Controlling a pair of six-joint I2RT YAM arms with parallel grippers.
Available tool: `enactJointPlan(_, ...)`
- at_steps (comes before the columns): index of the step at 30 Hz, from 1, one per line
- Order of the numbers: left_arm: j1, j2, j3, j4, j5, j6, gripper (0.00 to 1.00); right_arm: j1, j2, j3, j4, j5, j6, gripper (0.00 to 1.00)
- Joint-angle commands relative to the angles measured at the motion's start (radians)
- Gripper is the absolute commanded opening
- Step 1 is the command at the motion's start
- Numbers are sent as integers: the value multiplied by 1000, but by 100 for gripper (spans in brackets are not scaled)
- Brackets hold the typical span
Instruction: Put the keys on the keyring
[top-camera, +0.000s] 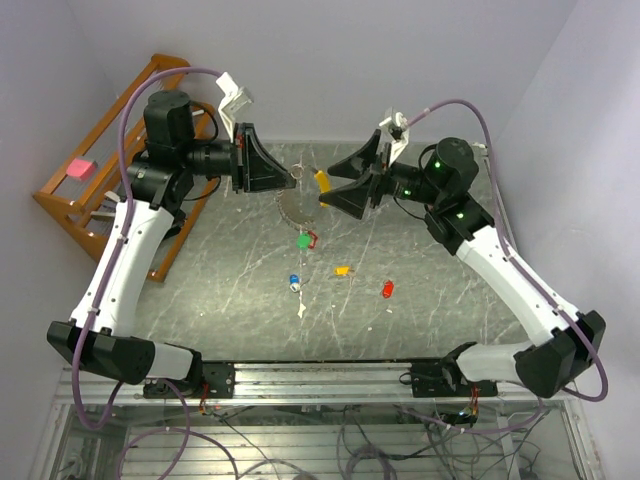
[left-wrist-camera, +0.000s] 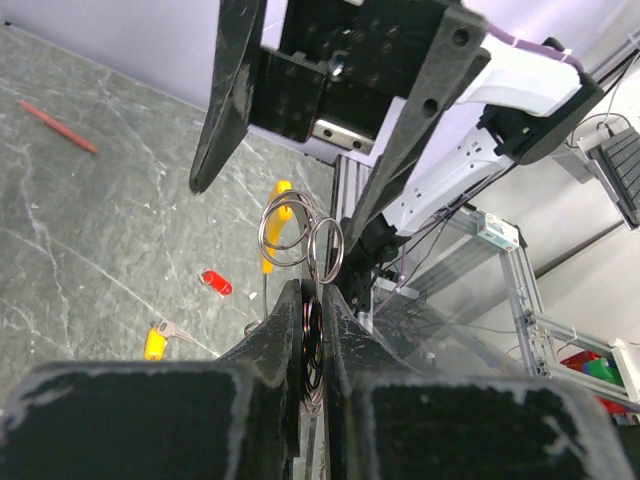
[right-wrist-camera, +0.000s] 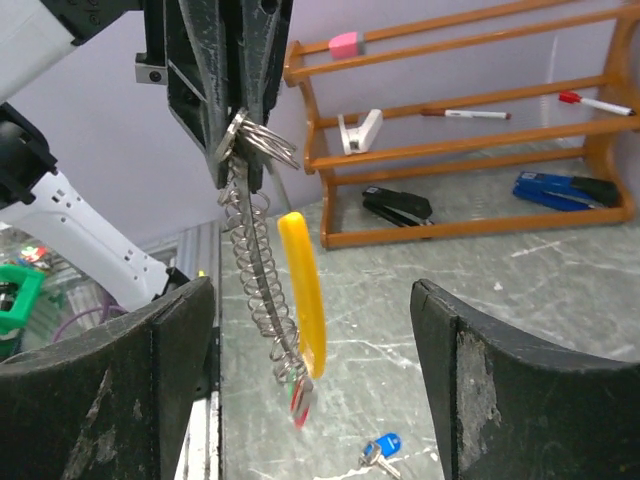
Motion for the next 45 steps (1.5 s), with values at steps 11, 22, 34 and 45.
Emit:
enactJointPlan(11,2,-28,-47,279,86,-219,7,14,142,24,240,-180,118,43)
enactJointPlan(22,2,-9,-5,220,52,-173,8,29,141,1,268,-202,168,0)
enactJointPlan(34,1,-3,-39,379,62,-321,27,49,142,-17,296,-182,180,0)
enactJointPlan(45,-5,-3,-33,320,52,-270,29,54,153,-27,383,-155,237,0)
